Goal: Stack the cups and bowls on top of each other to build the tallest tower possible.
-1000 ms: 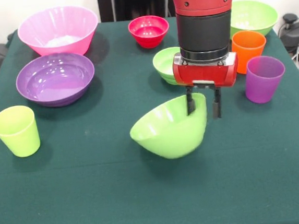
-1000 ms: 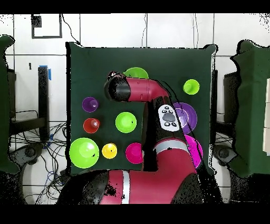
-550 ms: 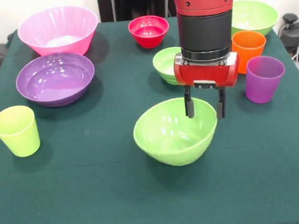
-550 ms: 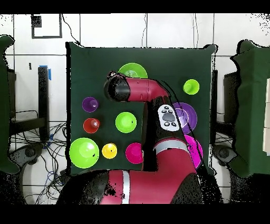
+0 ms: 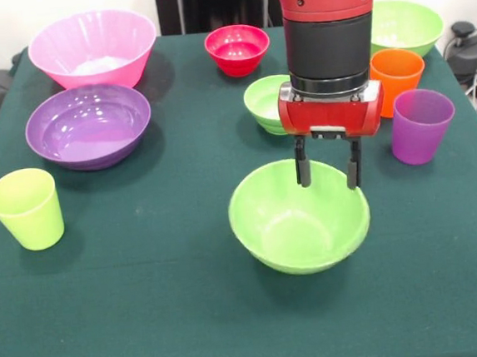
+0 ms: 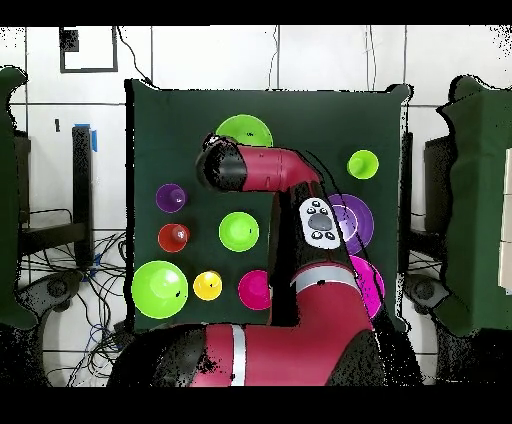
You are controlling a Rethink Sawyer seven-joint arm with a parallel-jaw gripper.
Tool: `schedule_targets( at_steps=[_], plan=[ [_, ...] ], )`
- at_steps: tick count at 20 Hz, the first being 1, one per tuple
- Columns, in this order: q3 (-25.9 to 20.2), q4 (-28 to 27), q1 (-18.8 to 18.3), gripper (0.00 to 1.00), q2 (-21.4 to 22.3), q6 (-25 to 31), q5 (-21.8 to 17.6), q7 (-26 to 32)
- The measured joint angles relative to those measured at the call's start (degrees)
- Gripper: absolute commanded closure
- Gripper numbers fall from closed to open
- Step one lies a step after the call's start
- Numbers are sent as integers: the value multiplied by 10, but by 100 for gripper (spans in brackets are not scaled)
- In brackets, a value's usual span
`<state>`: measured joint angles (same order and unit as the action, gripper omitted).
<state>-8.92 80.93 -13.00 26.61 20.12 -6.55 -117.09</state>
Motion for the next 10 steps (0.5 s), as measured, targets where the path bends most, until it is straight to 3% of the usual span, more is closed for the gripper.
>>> schedule_targets(
  at_steps=[10],
  plan=[
    [-1,15,-2,0,45,1,0,0]
  ],
)
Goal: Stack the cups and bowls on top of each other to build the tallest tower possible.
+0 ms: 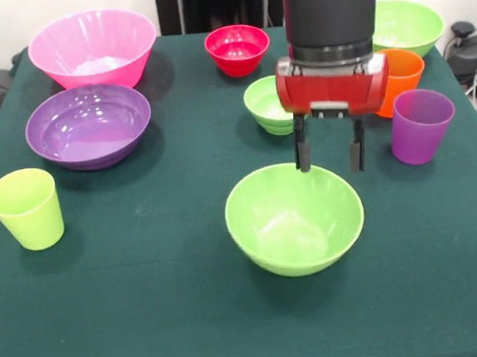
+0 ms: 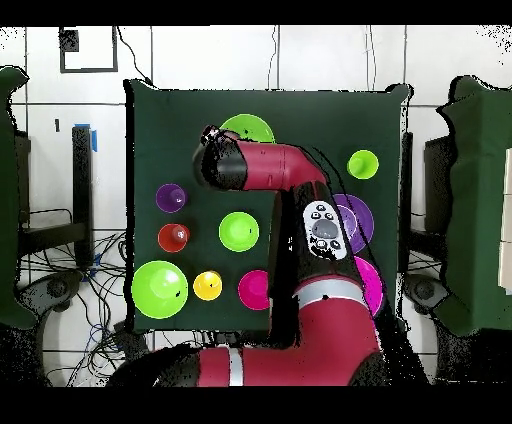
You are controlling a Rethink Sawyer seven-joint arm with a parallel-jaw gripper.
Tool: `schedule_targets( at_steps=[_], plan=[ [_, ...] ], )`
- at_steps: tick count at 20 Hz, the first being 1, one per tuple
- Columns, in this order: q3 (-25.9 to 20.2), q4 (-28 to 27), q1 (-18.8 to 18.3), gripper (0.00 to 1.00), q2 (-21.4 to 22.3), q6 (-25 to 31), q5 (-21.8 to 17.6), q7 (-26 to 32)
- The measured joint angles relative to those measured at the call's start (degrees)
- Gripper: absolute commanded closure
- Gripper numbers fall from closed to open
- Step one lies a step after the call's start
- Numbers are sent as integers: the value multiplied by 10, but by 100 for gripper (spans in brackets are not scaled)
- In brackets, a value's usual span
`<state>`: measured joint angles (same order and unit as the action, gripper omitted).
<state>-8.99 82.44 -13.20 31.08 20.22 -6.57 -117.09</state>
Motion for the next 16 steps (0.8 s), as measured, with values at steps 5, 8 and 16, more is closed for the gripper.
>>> schedule_targets(
  at_steps=[5,8,16],
  plan=[
    [0,34,0,0,49,13,0,0],
    [1,51,0,0,68,15,0,0],
    [6,109,1,0,116,16,0,0]
  ],
)
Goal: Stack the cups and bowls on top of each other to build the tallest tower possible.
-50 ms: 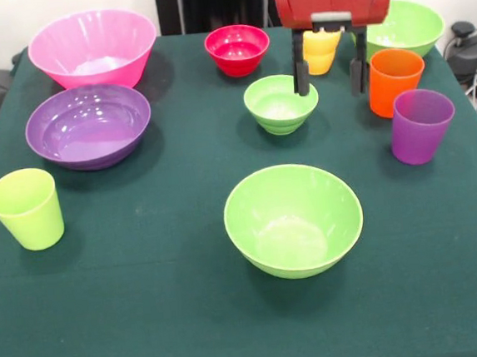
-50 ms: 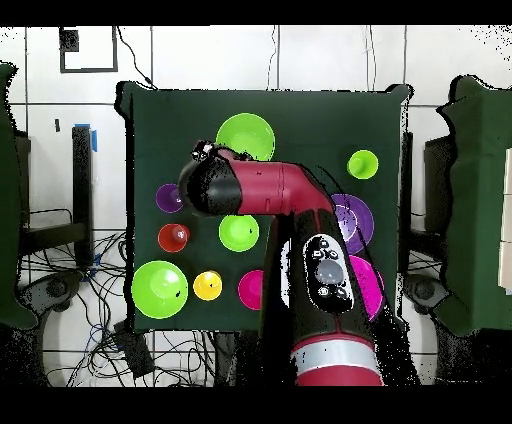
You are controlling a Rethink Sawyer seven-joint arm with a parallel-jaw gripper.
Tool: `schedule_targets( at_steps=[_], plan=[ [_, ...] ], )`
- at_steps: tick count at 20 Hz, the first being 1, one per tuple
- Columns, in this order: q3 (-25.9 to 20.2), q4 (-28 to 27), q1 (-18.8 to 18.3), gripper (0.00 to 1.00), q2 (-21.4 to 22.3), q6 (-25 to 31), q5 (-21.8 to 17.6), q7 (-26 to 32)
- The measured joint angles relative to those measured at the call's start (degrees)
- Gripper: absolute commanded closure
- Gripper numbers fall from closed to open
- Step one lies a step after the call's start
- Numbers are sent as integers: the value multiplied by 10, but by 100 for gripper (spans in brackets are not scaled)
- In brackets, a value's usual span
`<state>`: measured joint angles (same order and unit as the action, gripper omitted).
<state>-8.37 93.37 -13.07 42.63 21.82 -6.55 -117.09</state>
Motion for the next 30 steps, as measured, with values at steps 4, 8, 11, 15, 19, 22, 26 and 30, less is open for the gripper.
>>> schedule_targets(
  at_steps=[4,8,11,15,19,22,26,30],
  plan=[
    [8,31,3,0,13,0,1,0],
    [21,65,13,0,19,0,5,0],
    [30,87,22,0,22,0,7,-1],
    [47,115,36,0,24,0,12,-6],
    [59,141,44,0,24,-9,19,-16],
    [70,161,47,0,22,-29,23,-27],
    [80,171,47,0,15,-53,24,-34],
    [86,176,46,0,-4,-84,25,-37]
  ],
)
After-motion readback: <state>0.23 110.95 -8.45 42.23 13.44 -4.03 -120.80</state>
